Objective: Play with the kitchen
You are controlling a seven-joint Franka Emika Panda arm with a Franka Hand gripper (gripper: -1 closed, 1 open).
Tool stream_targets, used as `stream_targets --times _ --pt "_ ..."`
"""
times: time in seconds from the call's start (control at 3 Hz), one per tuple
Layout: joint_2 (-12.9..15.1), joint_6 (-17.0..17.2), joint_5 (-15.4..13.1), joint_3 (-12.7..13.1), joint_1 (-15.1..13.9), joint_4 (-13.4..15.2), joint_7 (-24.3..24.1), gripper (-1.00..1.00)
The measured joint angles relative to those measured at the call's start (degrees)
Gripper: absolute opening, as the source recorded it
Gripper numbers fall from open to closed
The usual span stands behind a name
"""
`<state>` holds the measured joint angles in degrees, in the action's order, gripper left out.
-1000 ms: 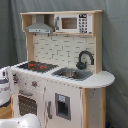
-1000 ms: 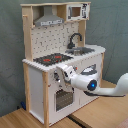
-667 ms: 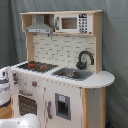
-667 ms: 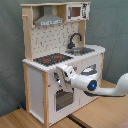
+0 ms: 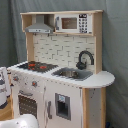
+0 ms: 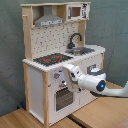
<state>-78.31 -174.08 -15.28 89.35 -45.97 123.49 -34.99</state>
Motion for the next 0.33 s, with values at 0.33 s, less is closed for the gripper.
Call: stream_targets --times 0.33 --pt "0.01 3.16 -0.03 -1.52 4.75 1.44 1.22 1.0"
